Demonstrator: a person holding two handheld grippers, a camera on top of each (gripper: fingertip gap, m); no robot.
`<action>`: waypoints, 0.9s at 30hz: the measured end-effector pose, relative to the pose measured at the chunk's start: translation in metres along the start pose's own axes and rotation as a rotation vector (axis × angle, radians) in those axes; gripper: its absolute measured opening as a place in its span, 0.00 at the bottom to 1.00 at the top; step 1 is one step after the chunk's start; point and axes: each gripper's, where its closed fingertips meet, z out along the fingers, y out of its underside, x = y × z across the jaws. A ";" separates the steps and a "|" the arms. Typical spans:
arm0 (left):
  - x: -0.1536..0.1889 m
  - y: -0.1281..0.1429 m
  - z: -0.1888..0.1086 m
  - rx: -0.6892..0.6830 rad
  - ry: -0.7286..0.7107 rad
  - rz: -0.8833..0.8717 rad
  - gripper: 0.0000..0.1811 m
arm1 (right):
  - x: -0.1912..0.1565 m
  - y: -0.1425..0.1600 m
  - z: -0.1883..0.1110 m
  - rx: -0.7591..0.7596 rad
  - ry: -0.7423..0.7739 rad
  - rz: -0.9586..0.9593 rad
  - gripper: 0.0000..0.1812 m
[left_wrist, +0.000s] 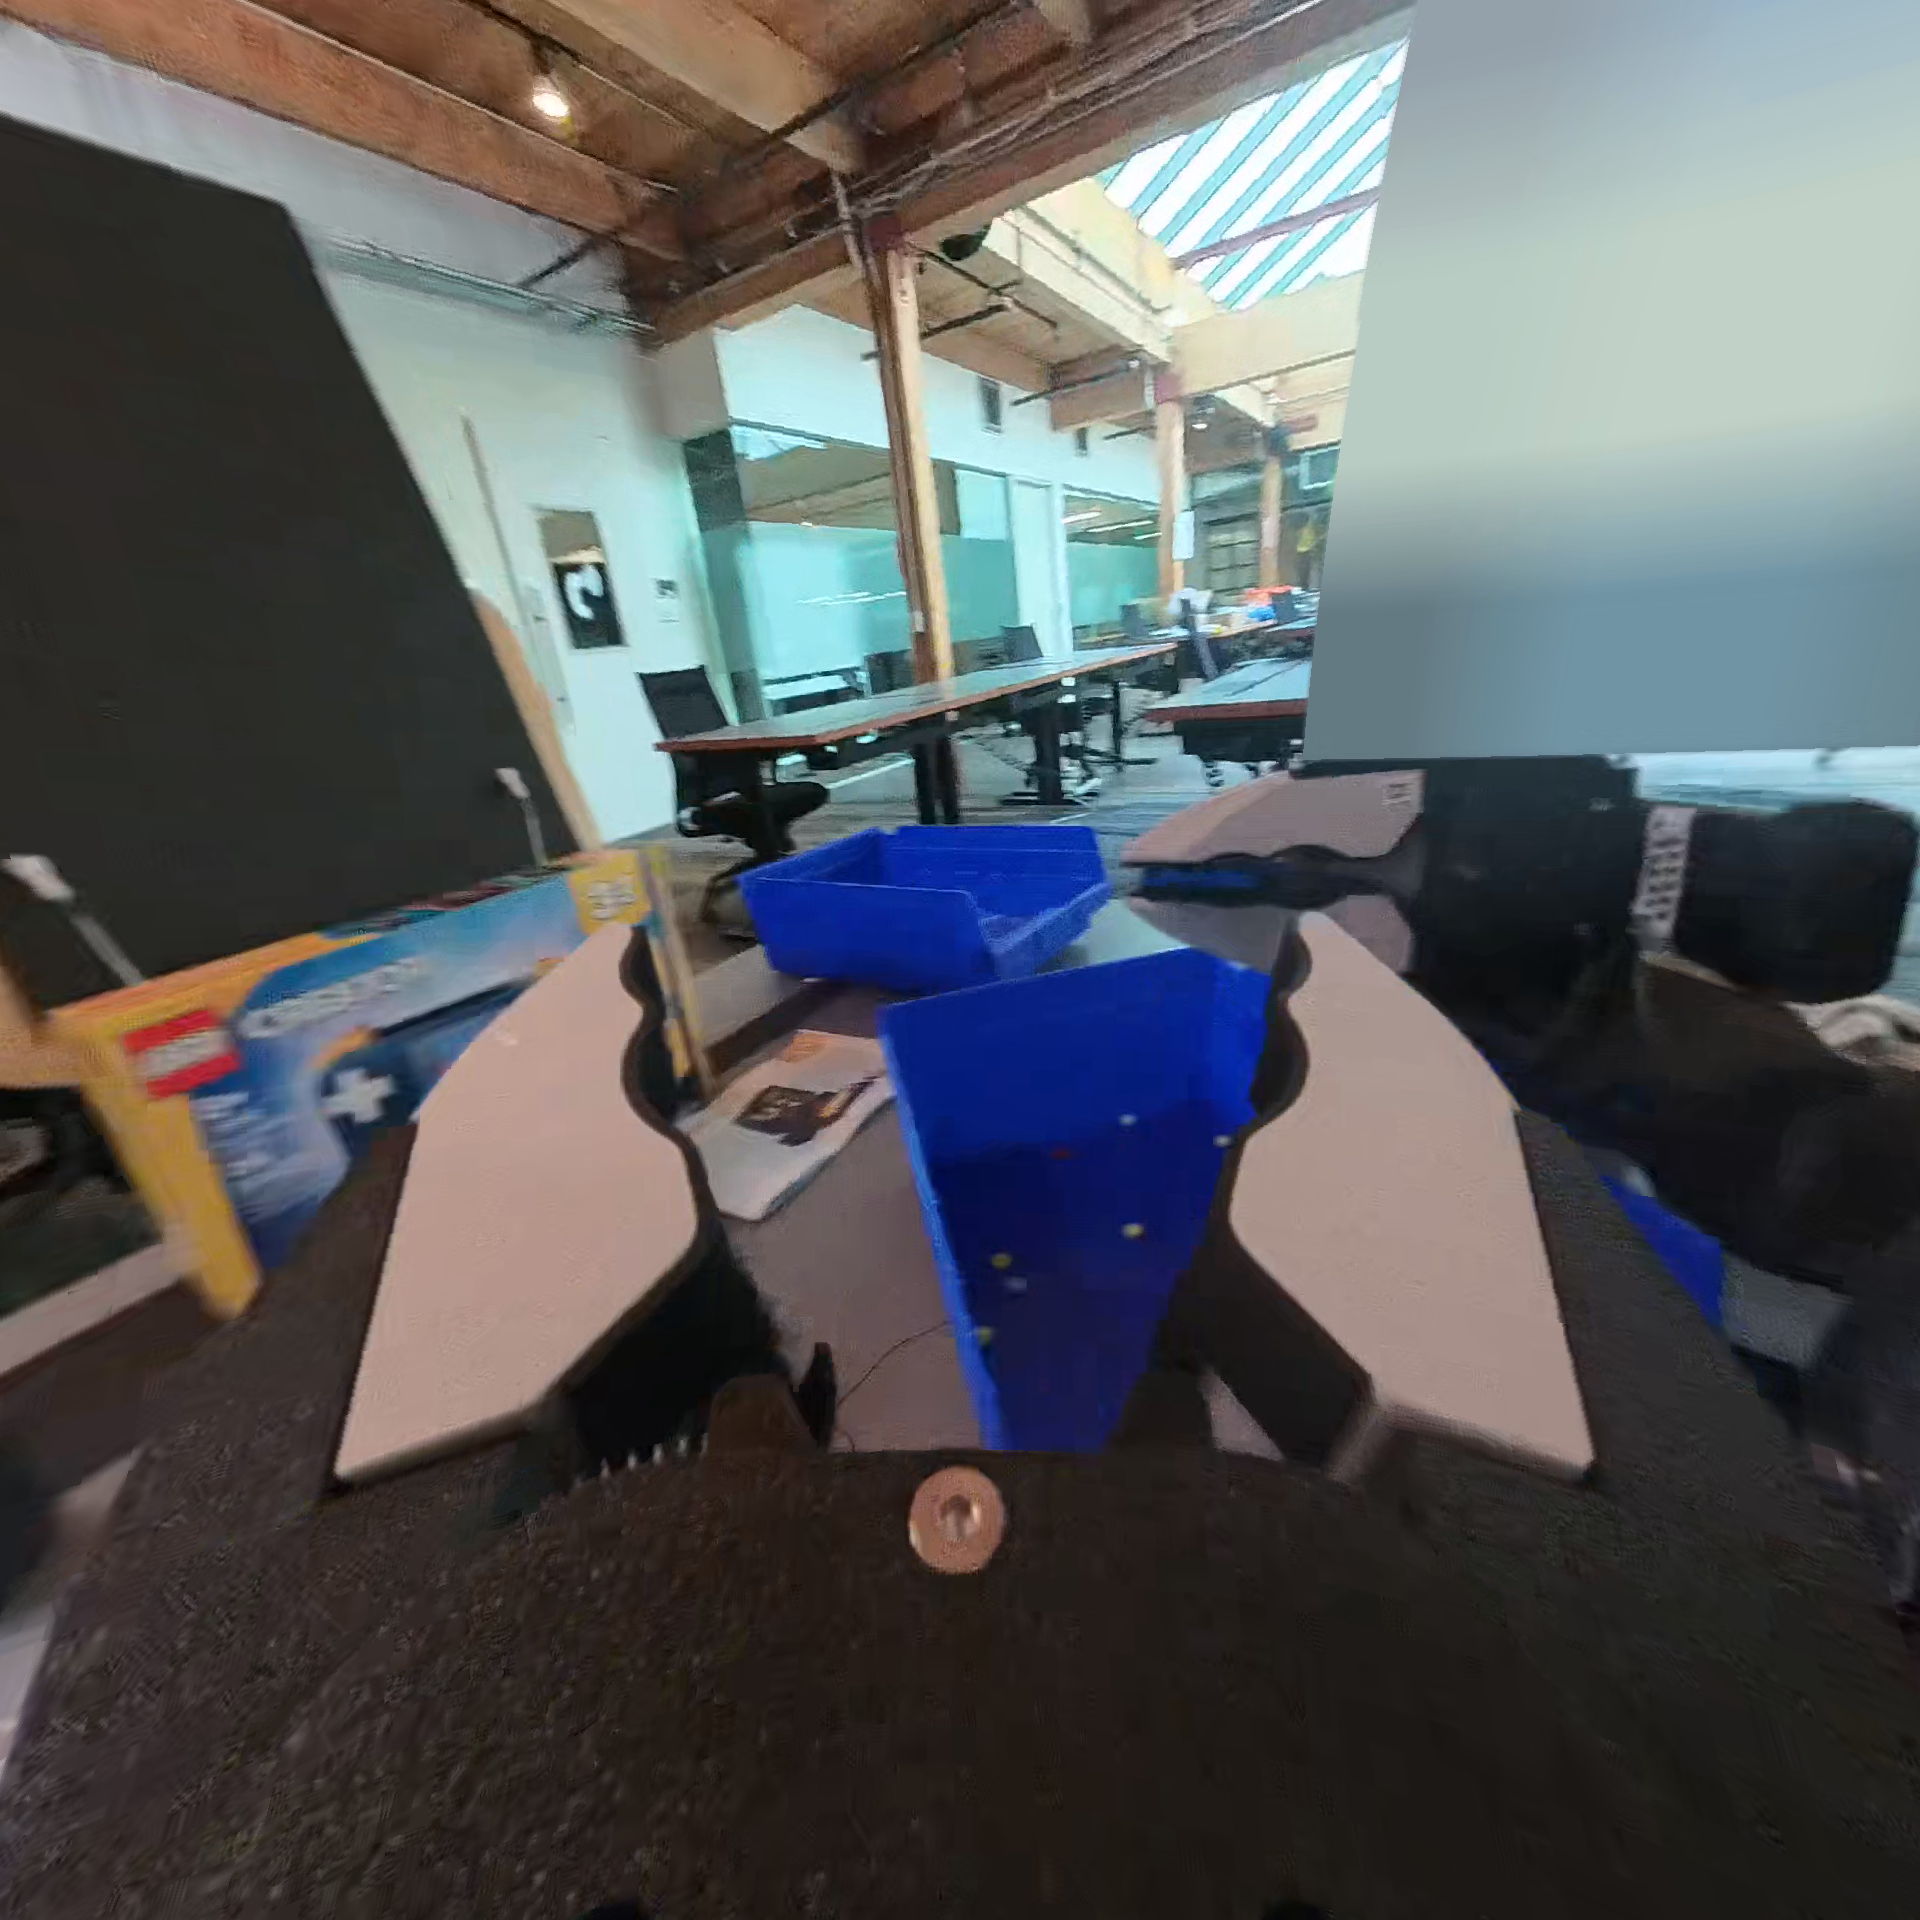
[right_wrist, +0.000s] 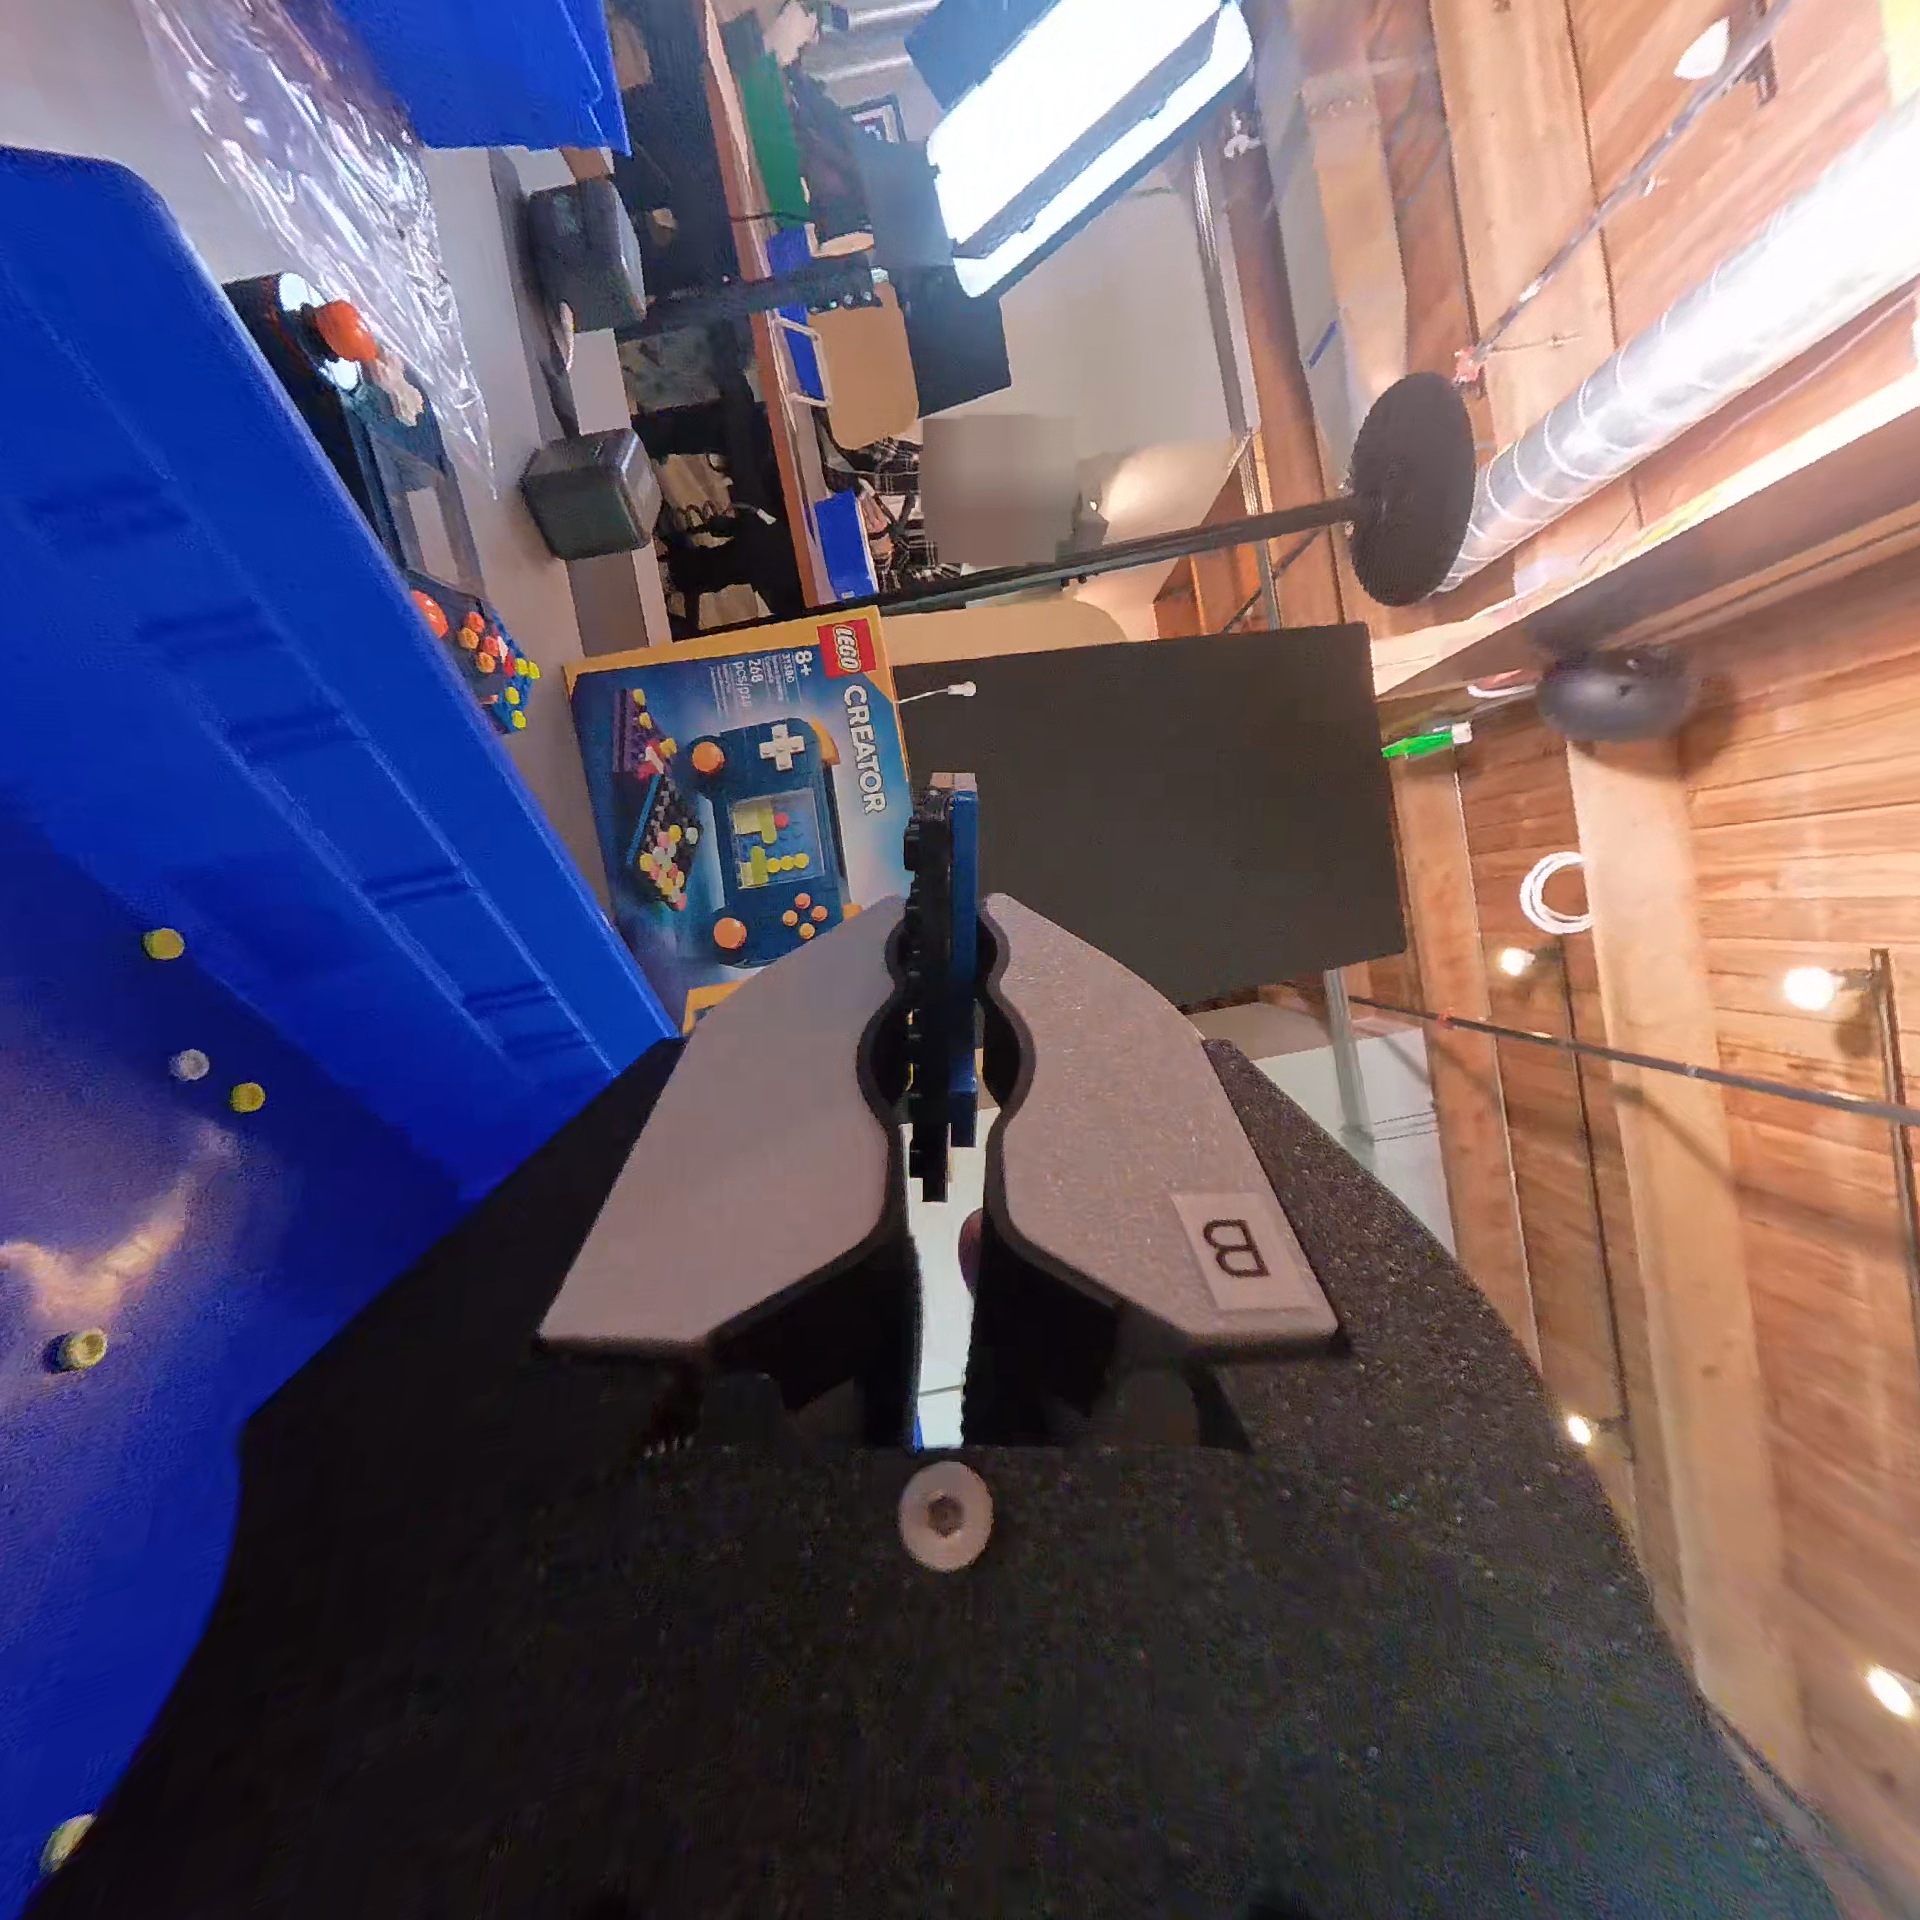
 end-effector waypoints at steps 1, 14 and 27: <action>0.019 0.006 0.013 -0.010 0.073 -0.049 0.56 | 0.000 -0.003 0.000 0.004 0.010 -0.035 0.05; 0.082 0.053 0.073 -0.216 0.350 -0.193 0.20 | -0.013 -0.026 -0.001 0.068 0.021 -0.331 0.04; 0.035 0.033 0.060 0.028 0.097 -0.284 0.18 | 0.015 -0.042 -0.015 0.219 0.199 0.024 0.29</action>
